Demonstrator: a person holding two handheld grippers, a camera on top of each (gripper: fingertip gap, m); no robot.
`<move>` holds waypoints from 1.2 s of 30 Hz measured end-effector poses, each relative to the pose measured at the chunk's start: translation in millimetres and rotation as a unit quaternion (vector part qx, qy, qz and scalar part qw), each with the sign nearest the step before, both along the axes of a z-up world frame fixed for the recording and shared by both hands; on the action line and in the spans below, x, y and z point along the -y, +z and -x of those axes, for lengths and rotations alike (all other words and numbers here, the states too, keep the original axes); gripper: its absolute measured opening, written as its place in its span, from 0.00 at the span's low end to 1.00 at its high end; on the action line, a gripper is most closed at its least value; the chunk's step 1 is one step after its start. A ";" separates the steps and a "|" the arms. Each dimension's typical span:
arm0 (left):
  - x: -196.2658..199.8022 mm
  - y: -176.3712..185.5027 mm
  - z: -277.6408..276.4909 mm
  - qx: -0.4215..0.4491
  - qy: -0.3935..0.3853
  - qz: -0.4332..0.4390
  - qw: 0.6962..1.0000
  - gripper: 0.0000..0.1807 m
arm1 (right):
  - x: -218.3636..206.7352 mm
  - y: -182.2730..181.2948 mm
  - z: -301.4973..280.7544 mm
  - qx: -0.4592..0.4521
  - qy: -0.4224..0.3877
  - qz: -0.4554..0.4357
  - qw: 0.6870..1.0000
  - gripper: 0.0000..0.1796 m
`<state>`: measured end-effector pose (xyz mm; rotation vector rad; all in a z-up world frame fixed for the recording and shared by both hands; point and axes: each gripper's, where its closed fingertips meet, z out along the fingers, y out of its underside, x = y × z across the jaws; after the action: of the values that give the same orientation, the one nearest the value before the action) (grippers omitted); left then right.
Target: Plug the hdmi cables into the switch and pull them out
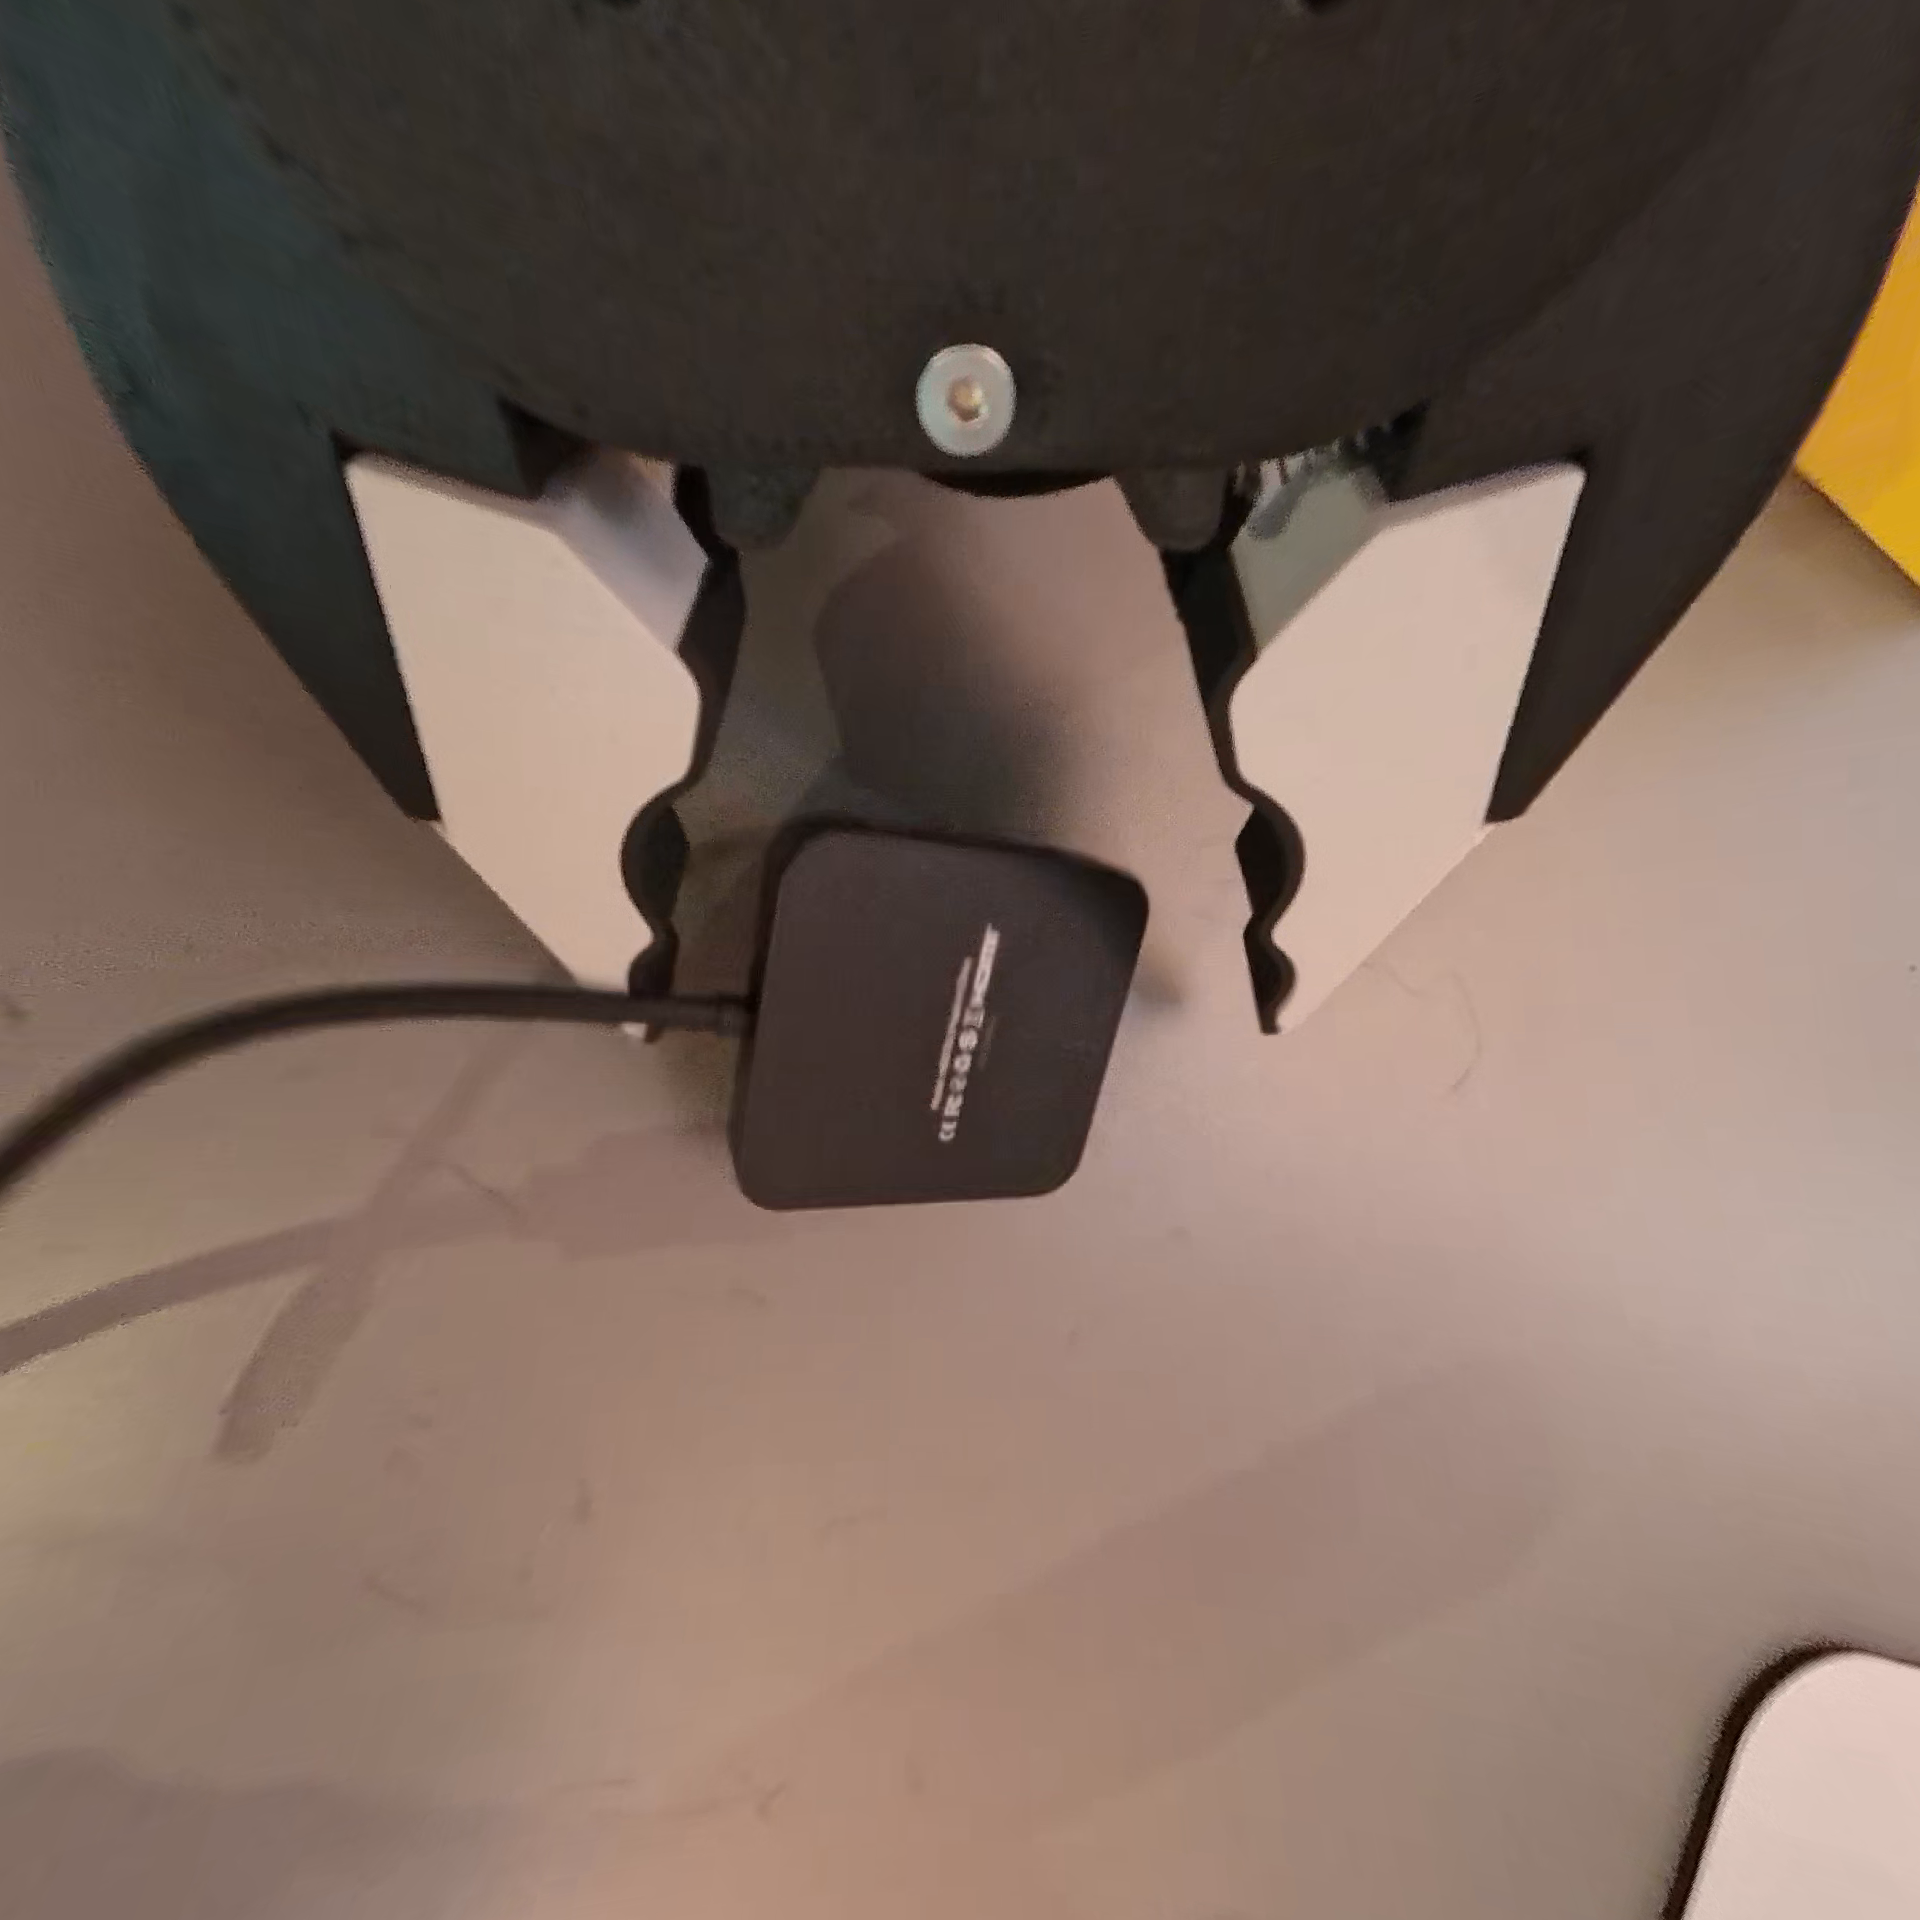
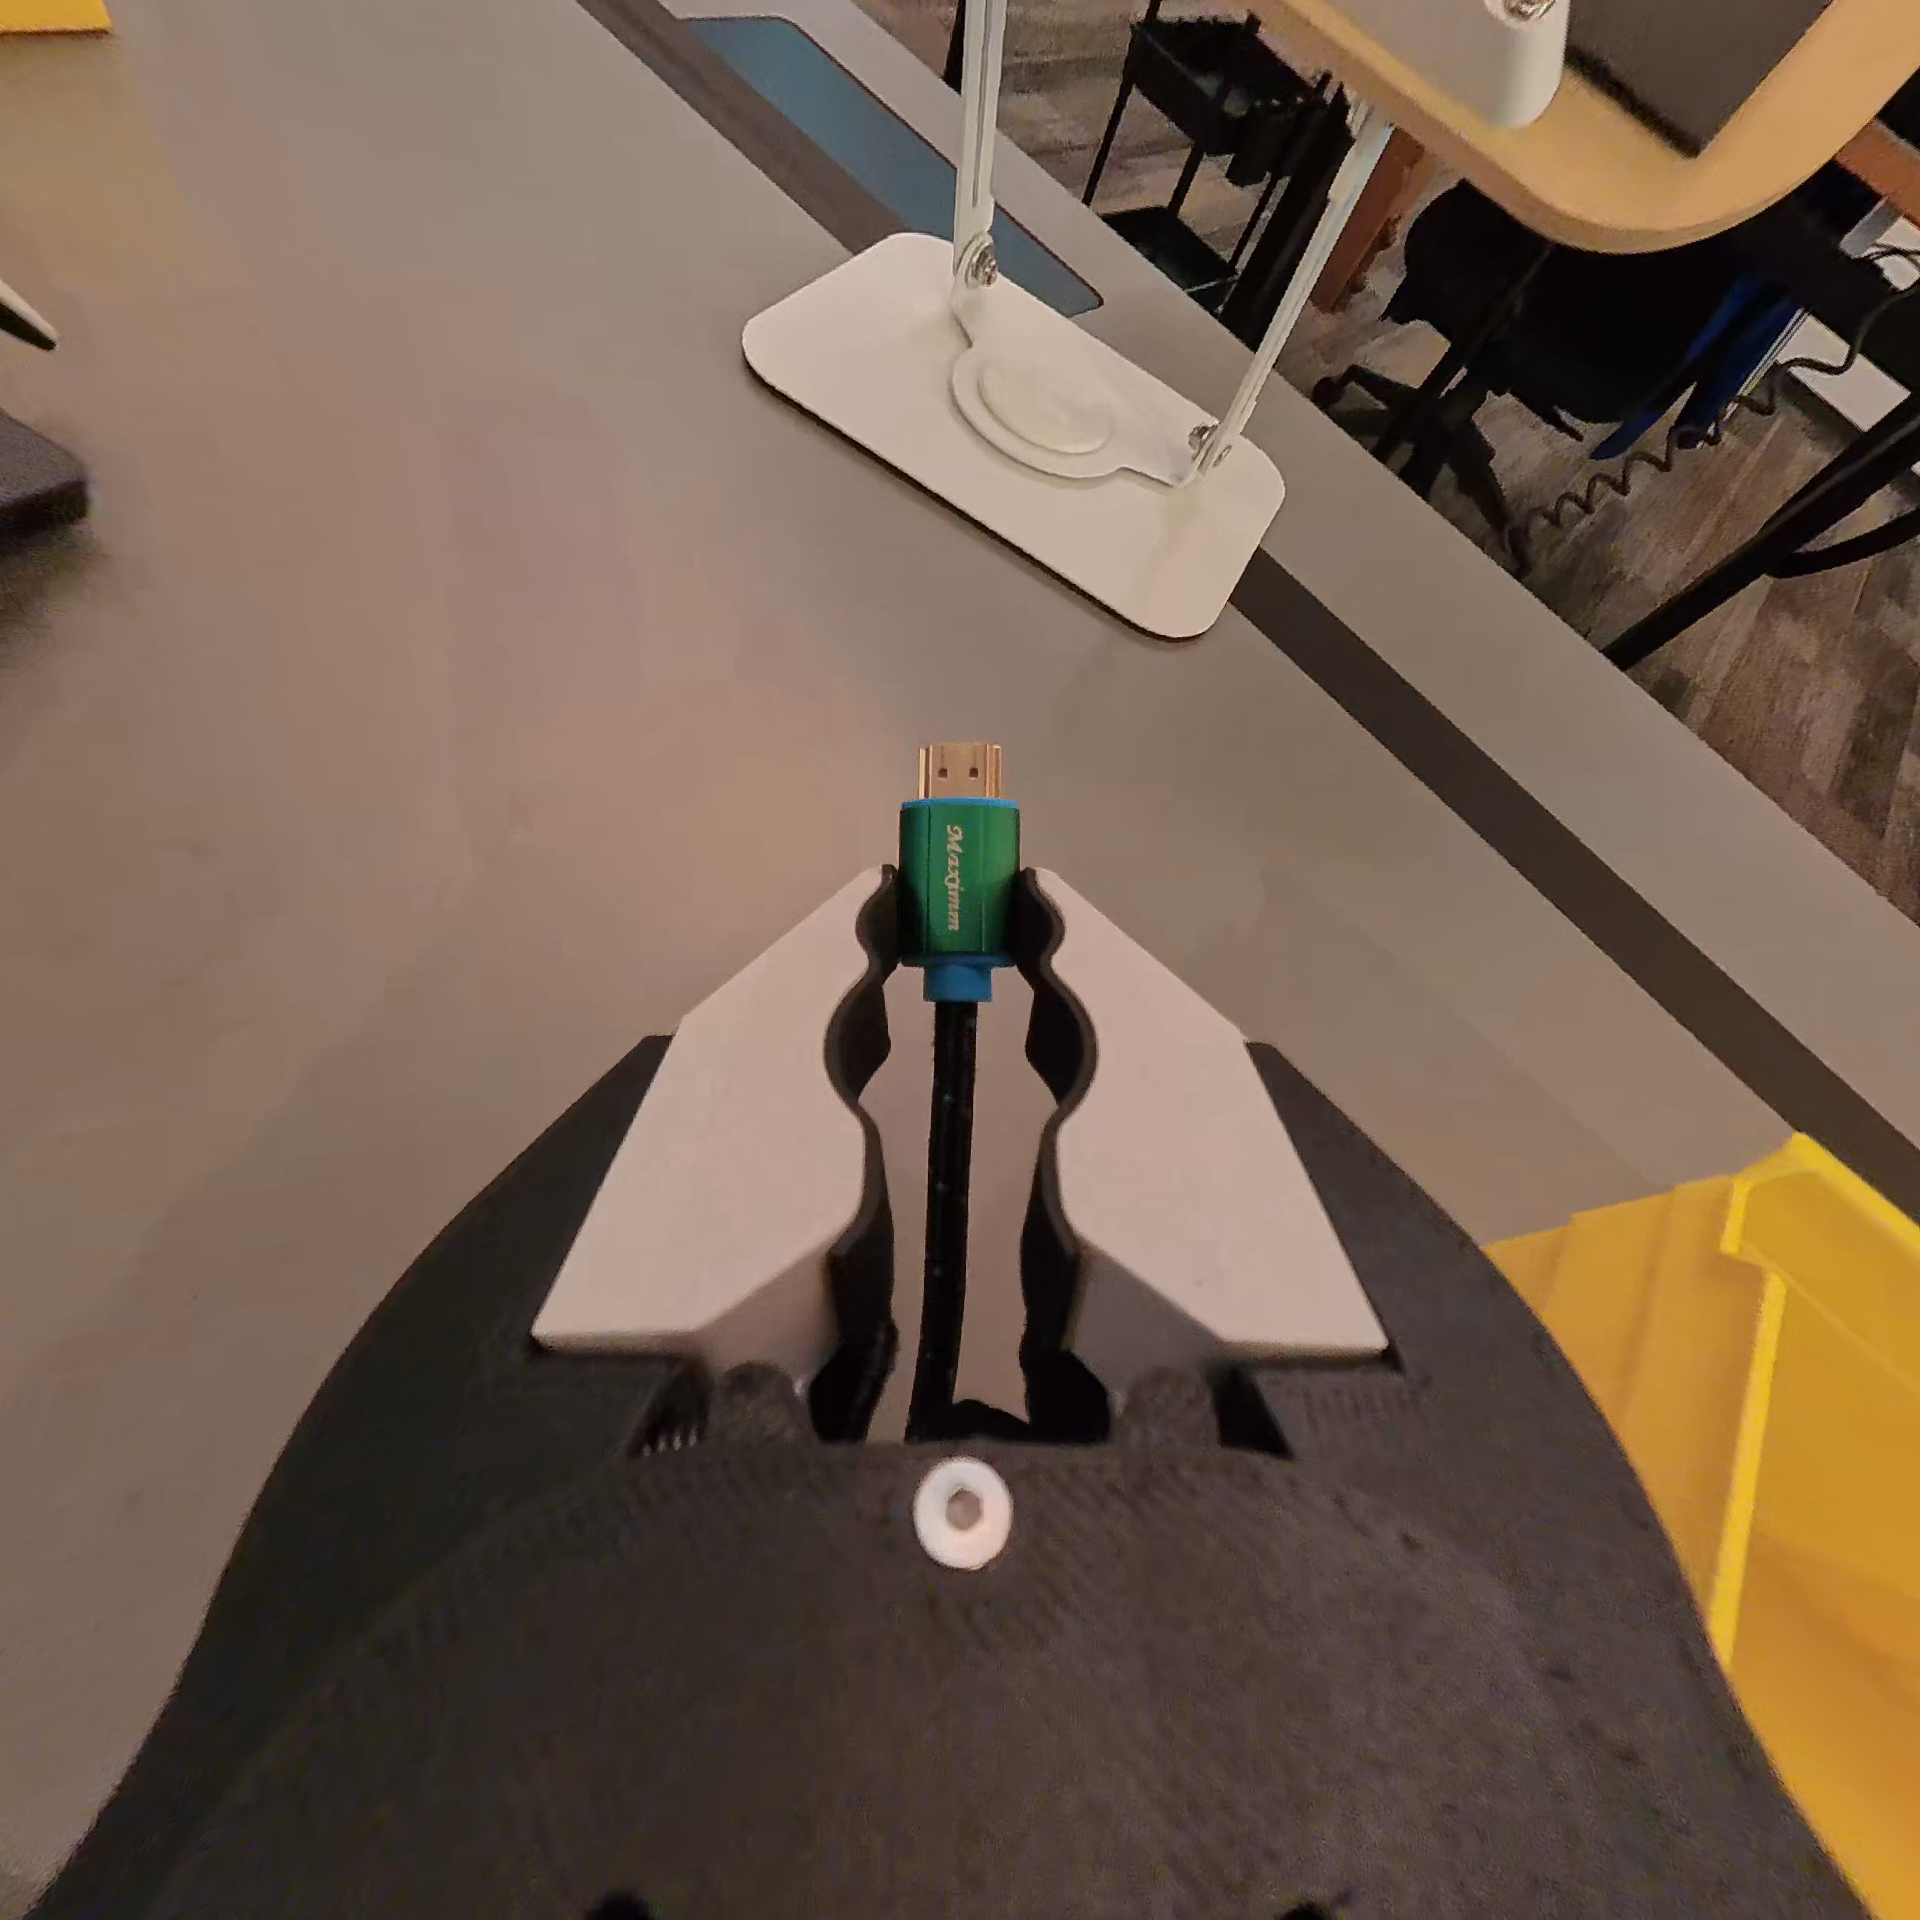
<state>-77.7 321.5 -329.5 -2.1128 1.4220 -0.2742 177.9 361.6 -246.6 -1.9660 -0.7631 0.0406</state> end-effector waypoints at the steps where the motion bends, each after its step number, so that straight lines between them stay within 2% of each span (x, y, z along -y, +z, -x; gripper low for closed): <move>1: -0.4 0.3 0.5 -0.006 -0.001 -0.005 1.000 0.61 | 0.5 -1.9 0.3 0.002 0.000 0.003 1.000 0.10; 12: -0.1 13.0 3.5 0.013 -0.001 0.004 1.000 0.64 | 1.8 -18.5 6.6 0.003 0.004 0.022 1.000 0.10; 20: -0.4 31.9 -2.8 0.050 0.004 -0.001 0.999 0.62 | 3.5 -33.5 5.5 0.002 -0.007 0.058 0.998 0.10; 29: 4.3 28.7 -5.2 0.041 -0.007 -0.001 0.999 0.58 | 10.7 -54.1 15.1 -0.014 -0.003 0.097 0.995 0.10; 33: 6.1 30.7 -7.5 0.046 -0.009 0.000 0.999 0.58 | 13.2 -55.3 18.7 -0.021 0.000 0.108 0.994 0.18; 36: 8.3 31.5 -9.2 0.046 -0.013 0.000 0.999 0.57 | 13.8 -47.6 17.1 -0.028 -0.004 0.101 0.994 0.19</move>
<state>-68.5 313.1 -298.0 -2.0560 1.3970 -0.3759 160.8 347.8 -294.2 -2.1507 -0.7380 0.1734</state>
